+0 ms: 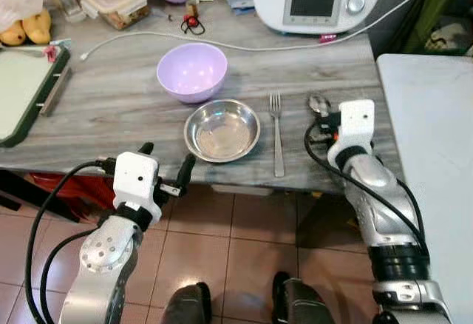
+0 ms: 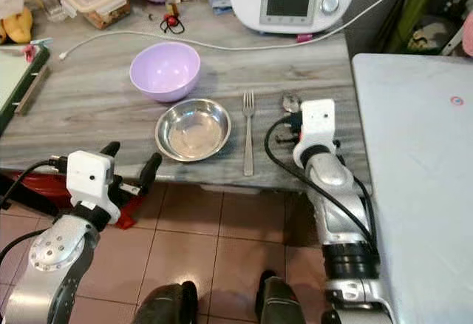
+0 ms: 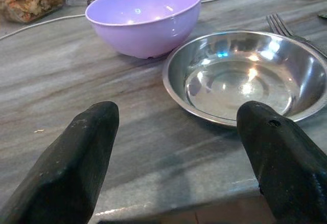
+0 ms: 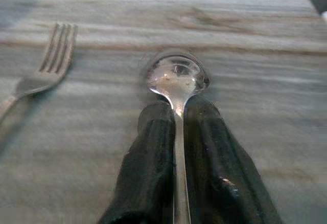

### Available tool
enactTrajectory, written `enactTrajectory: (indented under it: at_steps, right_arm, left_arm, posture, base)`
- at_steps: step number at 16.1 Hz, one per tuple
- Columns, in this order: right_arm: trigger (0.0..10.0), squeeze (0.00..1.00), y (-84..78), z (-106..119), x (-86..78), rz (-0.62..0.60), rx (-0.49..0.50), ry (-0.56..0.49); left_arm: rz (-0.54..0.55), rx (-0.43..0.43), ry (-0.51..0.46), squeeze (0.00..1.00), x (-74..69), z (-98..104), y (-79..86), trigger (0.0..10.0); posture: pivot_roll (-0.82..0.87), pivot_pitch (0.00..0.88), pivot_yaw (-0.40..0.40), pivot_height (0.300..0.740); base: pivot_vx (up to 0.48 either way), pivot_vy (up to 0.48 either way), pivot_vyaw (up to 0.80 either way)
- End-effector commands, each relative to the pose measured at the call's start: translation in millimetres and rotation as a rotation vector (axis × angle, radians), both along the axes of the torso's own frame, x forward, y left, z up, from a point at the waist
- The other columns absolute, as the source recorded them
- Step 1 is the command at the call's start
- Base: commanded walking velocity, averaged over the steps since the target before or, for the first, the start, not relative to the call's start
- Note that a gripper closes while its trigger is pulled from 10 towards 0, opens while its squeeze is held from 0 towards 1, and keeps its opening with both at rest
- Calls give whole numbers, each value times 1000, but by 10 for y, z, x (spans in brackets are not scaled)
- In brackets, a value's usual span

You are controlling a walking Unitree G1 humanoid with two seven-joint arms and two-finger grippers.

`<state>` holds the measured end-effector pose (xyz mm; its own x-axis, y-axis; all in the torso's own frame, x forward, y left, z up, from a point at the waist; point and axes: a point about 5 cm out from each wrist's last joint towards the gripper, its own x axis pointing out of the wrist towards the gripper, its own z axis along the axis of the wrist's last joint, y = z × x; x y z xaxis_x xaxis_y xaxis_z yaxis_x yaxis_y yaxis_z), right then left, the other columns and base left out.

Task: Setting the table

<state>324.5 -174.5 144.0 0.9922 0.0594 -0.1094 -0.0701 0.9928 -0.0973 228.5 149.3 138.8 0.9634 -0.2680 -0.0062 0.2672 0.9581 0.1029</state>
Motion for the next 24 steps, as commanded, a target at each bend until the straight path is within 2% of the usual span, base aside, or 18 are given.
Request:
enactTrajectory:
  at_steps: [1, 3, 5, 8, 10, 11, 12, 13, 16, 17, 18, 20, 24]
  right_arm:
    - [10000, 1000, -19, -66, -48, -22, -22, 36]
    - [10000, 1000, -50, -38, -91, -57, -36, 29]
    - [10000, 1000, -78, 8, -160, -79, -52, -19]
    - [10000, 1000, -110, 80, -180, -109, -48, -79]
    - [10000, 1000, -105, -33, -181, -124, 8, -4]
    - [10000, 90, -94, -56, -169, -104, 9, 5]
    - [10000, 0, -101, -86, -156, -100, 18, 22]
    - [10000, 0, -110, -141, -143, -84, 39, 61]
    - [10000, 0, -116, -200, -145, -64, 22, 93]
    - [4275, 0, -110, -253, -155, -49, 26, 132]
    - [0, 0, -90, -303, -171, -26, 38, 166]
    - [0, 0, -79, -386, -200, -1, 82, 223]
    - [0, 0, -180, -473, -238, -20, 102, 267]
  left_arm:
    - [-14, 3, 3, 0, -17, 9, -8, 10000]
    - [-12, 1, 4, 0, -17, 5, -6, 10000]
    - [-13, -7, 6, 0, -14, -7, -26, 10000]
    - [-15, -9, 5, 0, -9, -9, -31, 10000]
    - [-17, -9, 6, 0, -9, -7, -33, 10000]
    - [-17, -9, 5, 0, -10, -6, -32, 10000]
    - [-17, -9, 6, 0, -13, -4, -29, 10000]
    - [-16, -7, 8, 0, -22, -6, -26, 10000]
    - [-17, -7, 8, 0, -25, -5, -26, 10000]
    - [-17, -6, 8, 0, -27, -4, -25, 10000]
    - [-18, -6, 8, 0, -28, -5, -24, 10000]
    - [-20, -5, 9, 0, -29, -6, -23, 10000]
    - [-22, -6, 10, 0, -25, -9, -23, 10000]
  posture:
    - [104, 232, 85, 740]
    - [98, 227, 79, 740]
    - [92, 223, 75, 740]
    - [91, 220, 74, 740]
    - [95, 223, 73, 740]
    - [96, 223, 73, 740]
    - [97, 225, 74, 740]
    - [99, 226, 74, 740]
    - [100, 226, 74, 740]
    - [101, 225, 74, 740]
    - [101, 224, 74, 740]
    - [103, 221, 76, 740]
    - [100, 219, 74, 740]
  base:
    - [0, 0, 0]
    - [0, 0, 0]
    - [0, 0, 0]
    - [0, 0, 0]
    - [0, 0, 0]
    - [0, 0, 0]
    - [0, 0, 0]
    - [0, 0, 0]
    - [0, 0, 0]
    - [0, 0, 0]
    - [0, 0, 0]
    - [0, 0, 0]
    - [0, 0, 0]
